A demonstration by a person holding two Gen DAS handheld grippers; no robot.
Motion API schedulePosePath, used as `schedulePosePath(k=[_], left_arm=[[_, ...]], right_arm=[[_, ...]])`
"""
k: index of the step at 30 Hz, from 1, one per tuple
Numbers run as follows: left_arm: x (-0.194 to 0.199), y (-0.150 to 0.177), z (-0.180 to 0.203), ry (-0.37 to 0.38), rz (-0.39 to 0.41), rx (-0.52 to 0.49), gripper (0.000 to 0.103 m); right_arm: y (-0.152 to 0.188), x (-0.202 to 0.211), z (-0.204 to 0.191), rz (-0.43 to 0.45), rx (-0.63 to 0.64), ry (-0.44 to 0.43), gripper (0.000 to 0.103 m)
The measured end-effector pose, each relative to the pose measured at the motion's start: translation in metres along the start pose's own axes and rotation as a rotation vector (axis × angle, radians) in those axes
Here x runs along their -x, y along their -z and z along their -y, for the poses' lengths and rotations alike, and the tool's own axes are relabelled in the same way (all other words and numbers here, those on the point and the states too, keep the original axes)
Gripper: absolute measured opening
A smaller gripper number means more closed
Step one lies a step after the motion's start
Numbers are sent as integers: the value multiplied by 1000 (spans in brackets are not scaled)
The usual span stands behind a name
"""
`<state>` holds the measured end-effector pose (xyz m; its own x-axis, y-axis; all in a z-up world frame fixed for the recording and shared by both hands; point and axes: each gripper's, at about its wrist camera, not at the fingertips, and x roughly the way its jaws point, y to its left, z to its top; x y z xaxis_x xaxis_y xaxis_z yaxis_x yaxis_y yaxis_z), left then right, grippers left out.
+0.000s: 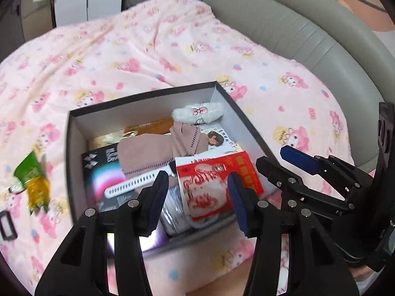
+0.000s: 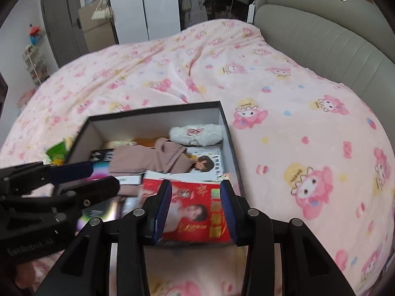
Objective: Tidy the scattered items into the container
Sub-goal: 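Withdraw the left gripper from the box toward the black frame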
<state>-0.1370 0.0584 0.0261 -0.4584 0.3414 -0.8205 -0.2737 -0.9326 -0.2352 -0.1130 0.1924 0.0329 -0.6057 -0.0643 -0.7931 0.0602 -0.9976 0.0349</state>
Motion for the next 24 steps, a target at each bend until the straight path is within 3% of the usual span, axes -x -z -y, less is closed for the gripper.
schedulePosePath(k=[8, 14, 19, 24], left_arm=[[69, 30, 7, -72, 85, -7, 51], [112, 57, -20, -91, 106, 31, 51], [147, 84, -75, -125, 121, 115, 51], [172, 111, -145, -185, 125, 250, 51]], right_arm=[[18, 64, -25, 69, 25, -37, 37], [25, 88, -62, 100, 50, -109, 37], [27, 90, -124, 110, 126, -194, 37], [23, 71, -201, 36, 227, -314, 36]])
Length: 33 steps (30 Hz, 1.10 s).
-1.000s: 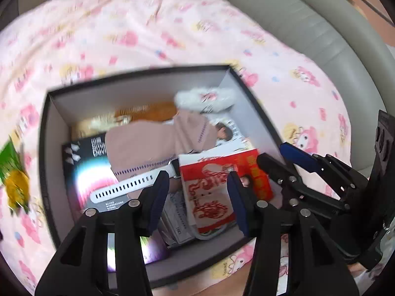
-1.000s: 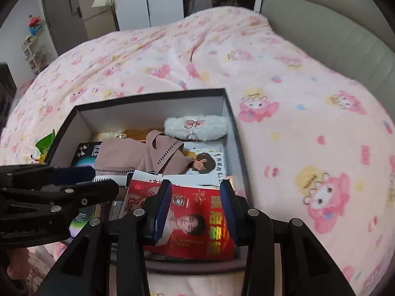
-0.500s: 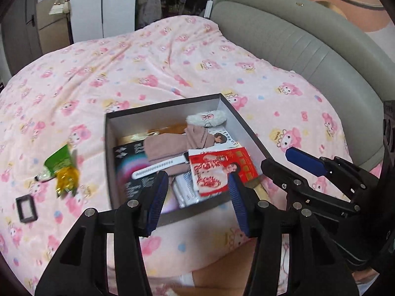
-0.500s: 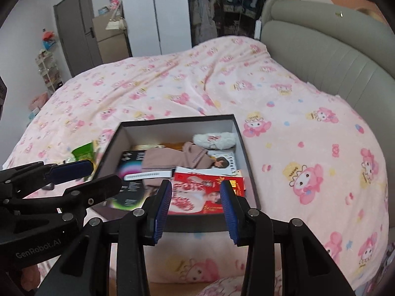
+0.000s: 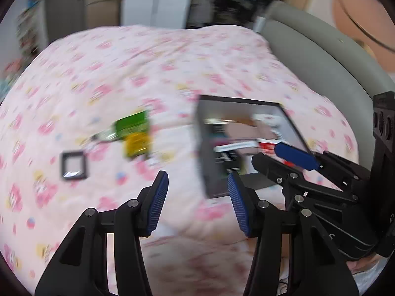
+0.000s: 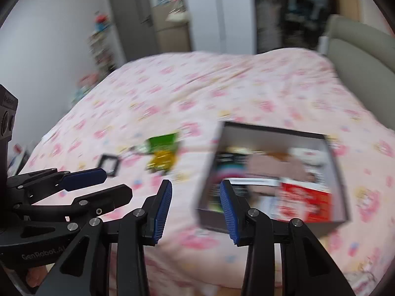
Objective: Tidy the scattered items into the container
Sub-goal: 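Withdraw the left gripper from the box toward the black frame, then grasp the black square frame with the left gripper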
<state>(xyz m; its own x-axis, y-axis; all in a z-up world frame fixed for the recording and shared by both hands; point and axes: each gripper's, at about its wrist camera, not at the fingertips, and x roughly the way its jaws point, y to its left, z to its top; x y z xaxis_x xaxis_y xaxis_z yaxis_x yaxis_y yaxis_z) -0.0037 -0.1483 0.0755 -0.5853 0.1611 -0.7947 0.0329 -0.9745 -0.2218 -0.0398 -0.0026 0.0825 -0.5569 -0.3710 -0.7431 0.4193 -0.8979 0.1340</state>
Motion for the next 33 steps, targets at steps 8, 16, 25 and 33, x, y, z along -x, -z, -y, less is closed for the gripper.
schedulePosePath(k=[8, 16, 25, 33], left_arm=[[9, 21, -135, -68, 84, 316, 51], [-49, 35, -253, -184, 6, 505, 49], [-121, 29, -322, -112, -41, 621, 38], [-154, 40, -329, -39, -107, 691, 22]], right_arm=[[-35, -94, -95, -238, 104, -254, 36], [-50, -192, -139, -405, 144, -333, 36], [-39, -300, -180, -593, 196, -376, 37], [-26, -339, -184, -616, 102, -516, 37]])
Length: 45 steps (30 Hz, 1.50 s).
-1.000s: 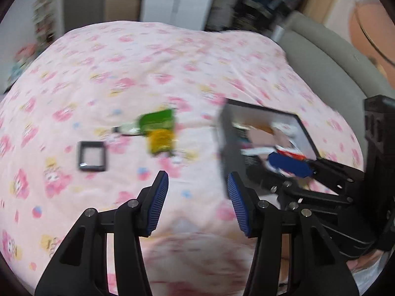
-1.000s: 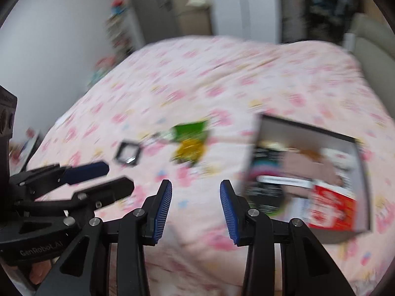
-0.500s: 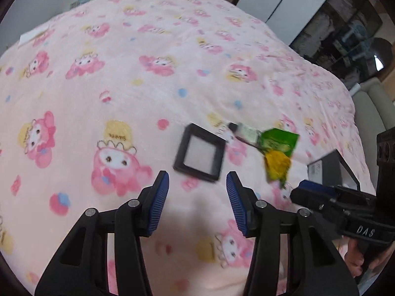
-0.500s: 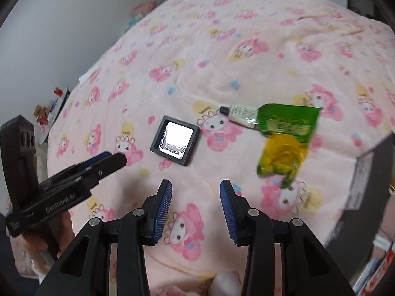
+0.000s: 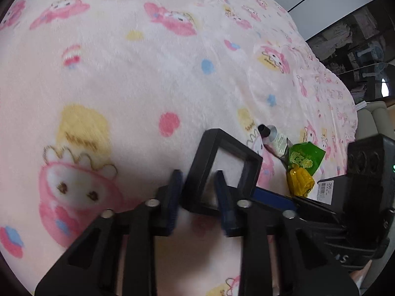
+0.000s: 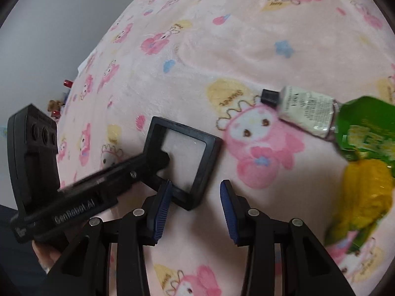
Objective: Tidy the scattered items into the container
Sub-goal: 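Grasp the black square frame with the left gripper, then carry the black frame over the black box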
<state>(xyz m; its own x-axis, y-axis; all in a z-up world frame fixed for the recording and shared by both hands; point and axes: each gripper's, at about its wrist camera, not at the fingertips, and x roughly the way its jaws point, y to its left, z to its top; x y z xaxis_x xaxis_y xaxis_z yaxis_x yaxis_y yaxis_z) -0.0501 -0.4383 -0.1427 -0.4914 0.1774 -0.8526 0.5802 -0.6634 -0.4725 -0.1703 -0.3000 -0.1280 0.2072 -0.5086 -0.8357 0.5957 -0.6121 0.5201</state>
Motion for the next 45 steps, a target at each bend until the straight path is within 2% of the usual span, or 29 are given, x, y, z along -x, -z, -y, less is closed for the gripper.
schedulePosePath(k=[2, 5, 10, 14, 18, 21, 25, 28, 31, 34, 37, 39, 45], left_arm=[[3, 7, 2, -5, 3, 5, 19], [16, 17, 10, 4, 11, -23, 18], [49, 31, 33, 89, 30, -60, 17], [78, 50, 78, 142, 46, -156, 17], [98, 78, 137, 190, 39, -294, 17], [100, 103, 193, 229, 12, -407, 17], [84, 137, 270, 268, -48, -538, 17], [57, 165, 329, 306, -124, -613, 17], [13, 196, 389, 310, -238, -690, 18], [-30, 220, 428, 299, -359, -732, 18], [-63, 236, 451, 262, -428, -752, 18], [-75, 244, 457, 251, -443, -760, 18], [-97, 256, 452, 248, -488, -772, 20]], right_arm=[[0, -7, 3, -10, -15, -26, 36], [3, -1, 6, 6, -25, -36, 27], [21, 46, 2, 90, -22, -69, 23], [51, 102, -3, 186, -13, -46, 23], [97, 165, 12, 285, -42, -12, 23], [137, 216, 29, 375, -77, 61, 23], [181, 273, 60, 471, -116, 184, 24], [211, 304, 91, 505, -160, 286, 24], [245, 328, 141, 513, -254, 339, 24], [269, 339, 191, 491, -346, 374, 24], [285, 339, 224, 465, -405, 389, 24], [290, 336, 234, 457, -424, 404, 24], [304, 325, 248, 438, -421, 423, 24]])
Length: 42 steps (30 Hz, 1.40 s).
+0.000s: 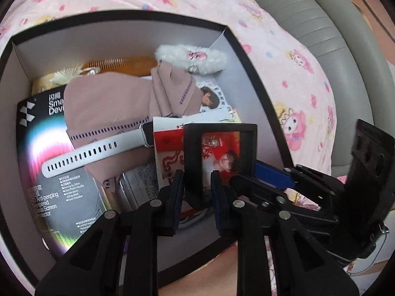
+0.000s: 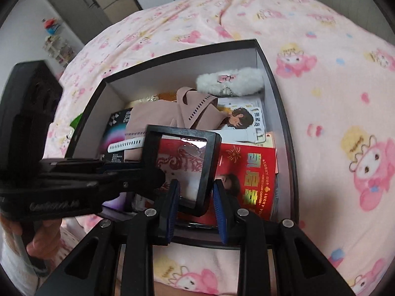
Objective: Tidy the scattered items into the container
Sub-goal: 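Carry the black frame over the black box, then lower the black frame into the box and open the left gripper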
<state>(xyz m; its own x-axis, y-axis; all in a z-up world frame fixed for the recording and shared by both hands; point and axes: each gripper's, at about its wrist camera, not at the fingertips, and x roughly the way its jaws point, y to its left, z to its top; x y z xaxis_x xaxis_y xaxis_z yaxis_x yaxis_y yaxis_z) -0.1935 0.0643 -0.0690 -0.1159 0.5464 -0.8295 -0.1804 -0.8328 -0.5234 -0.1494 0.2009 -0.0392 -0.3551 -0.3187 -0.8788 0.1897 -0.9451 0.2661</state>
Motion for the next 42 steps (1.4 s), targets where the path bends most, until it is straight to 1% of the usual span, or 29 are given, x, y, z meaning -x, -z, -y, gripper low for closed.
schedulePosePath(k=[2, 4, 6, 9, 11, 13, 14, 15, 16, 18, 19, 21, 22, 24, 25, 27, 29, 31, 33, 34, 36, 37, 38, 39, 40, 41, 42], left_arm=[[-3, 1, 0, -10, -11, -8, 20], [-3, 2, 0, -17, -4, -16, 20], [2, 3, -3, -17, 23, -9, 20], [13, 1, -14, -43, 93, 28, 20], [14, -1, -20, -49, 117, 55, 20], [7, -4, -19, -46, 107, 57, 20], [2, -6, -16, -54, 97, 42, 20], [0, -7, -15, -57, 94, 35, 20], [-2, -9, -11, -43, 82, 29, 20], [-7, -9, -4, 16, 47, 9, 20], [-11, -9, 1, 37, 30, -7, 20], [-14, -6, 10, 16, 22, -48, 20], [-11, -5, 9, -4, 37, -53, 20], [-1, -6, 0, -2, 64, -20, 20], [8, -8, -9, -2, 90, 16, 20], [19, -8, -22, -25, 126, 57, 20], [28, -8, -34, -35, 156, 96, 20], [33, -8, -41, -21, 162, 119, 20], [34, -8, -43, -11, 161, 123, 20], [34, -7, -43, -8, 157, 120, 20], [34, -6, -41, 1, 146, 109, 21], [32, -6, -38, 3, 142, 103, 22], [31, -6, -37, 9, 137, 95, 22], [29, -6, -34, 13, 132, 89, 22], [26, -8, -30, 18, 126, 83, 22], [23, -7, -27, 25, 117, 77, 22], [21, -6, -25, 32, 110, 73, 22]], right_arm=[[-1, 3, 0, -5, 12, 2, 24], [-4, 7, 1, 4, 5, 3, 24], [-9, 12, 5, 28, -2, 19, 24], [-21, 16, 8, 71, -9, 44, 24], [-24, 17, 6, 102, 8, 112, 24], [-25, 15, 3, 133, 32, 190, 24], [-23, 15, 3, 148, 35, 202, 24], [-22, 14, 4, 153, 30, 198, 24], [-20, 13, 6, 156, 20, 185, 24], [-17, 14, 10, 165, 3, 169, 24], [-14, 17, 11, 176, 3, 178, 24], [-12, 19, 11, 193, 10, 199, 24], [-12, 16, 10, 192, 16, 199, 24], [-11, 13, 8, 179, 28, 186, 24], [-10, 12, 6, 171, 37, 177, 24], [-8, 9, -2, 154, 61, 149, 24], [-9, 3, -11, 119, 96, 76, 24], [-11, -6, -22, 63, 130, 29, 24], [-11, -17, -32, 12, 172, 45, 24], [-9, -23, -36, -19, 190, 81, 24], [-7, -30, -33, -62, 182, 105, 24], [-7, -29, -28, -73, 160, 100, 24], [-7, -26, -24, -79, 144, 113, 24], [-7, -24, -19, -81, 129, 136, 24], [-8, -19, -13, -76, 109, 180, 24], [-8, -16, -8, -72, 96, 191, 23], [-8, -12, -5, -66, 82, 169, 23]])
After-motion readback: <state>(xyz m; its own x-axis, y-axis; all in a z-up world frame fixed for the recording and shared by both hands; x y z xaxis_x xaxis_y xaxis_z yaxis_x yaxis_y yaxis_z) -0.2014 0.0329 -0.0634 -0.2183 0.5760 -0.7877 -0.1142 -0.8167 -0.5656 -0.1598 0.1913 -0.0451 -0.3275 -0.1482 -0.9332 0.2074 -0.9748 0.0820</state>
